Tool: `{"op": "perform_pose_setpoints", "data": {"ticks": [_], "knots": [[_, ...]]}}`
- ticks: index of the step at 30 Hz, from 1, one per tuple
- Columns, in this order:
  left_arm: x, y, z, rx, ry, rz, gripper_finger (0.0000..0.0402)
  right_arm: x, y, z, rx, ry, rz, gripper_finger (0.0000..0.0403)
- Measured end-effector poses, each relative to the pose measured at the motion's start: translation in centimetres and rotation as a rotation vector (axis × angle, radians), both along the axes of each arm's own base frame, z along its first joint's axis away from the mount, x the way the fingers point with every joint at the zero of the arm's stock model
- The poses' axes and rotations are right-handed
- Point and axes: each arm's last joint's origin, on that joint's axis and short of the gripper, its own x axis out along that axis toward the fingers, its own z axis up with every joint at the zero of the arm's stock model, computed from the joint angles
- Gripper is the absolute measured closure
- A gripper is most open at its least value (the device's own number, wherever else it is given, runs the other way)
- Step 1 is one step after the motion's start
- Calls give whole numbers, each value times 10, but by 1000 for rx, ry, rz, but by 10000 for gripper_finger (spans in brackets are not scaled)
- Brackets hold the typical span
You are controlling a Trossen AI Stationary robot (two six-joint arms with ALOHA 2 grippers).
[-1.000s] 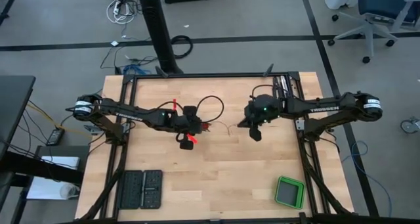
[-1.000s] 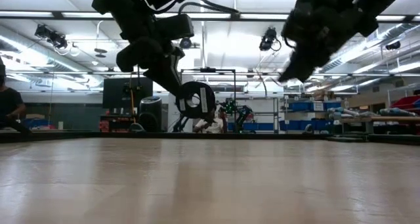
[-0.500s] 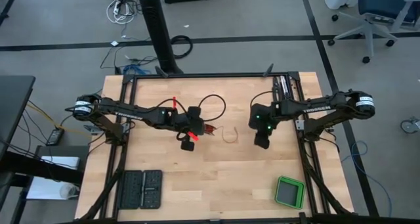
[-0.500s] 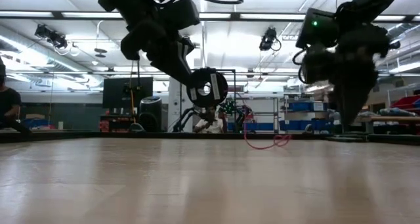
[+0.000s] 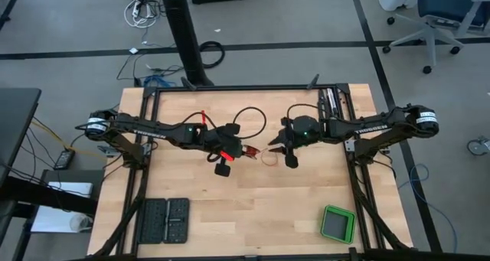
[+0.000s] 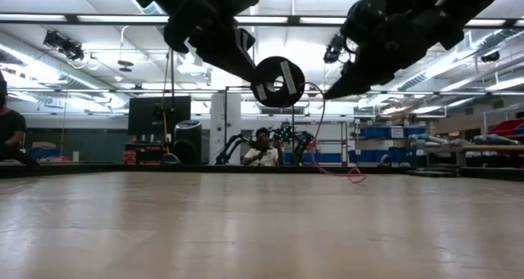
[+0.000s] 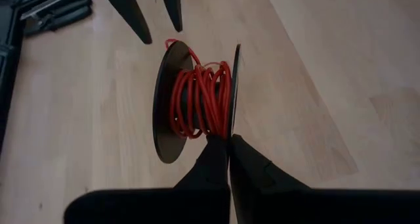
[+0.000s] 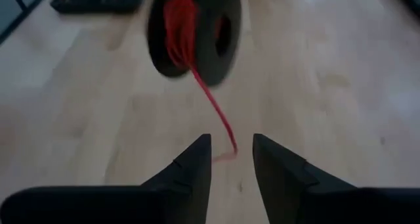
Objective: Coil cords
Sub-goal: Uncoil the red wire cable from the black spool
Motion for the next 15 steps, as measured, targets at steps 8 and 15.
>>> {"op": "perform_pose_setpoints", "data": {"ticks": [8, 15], "knots": [[4, 0, 4, -2, -63, 6, 401, 1, 0, 2, -24, -28, 15, 293], [5, 0, 6, -2, -80, 6, 401, 1, 0, 2, -31, -26, 5, 326]]}}
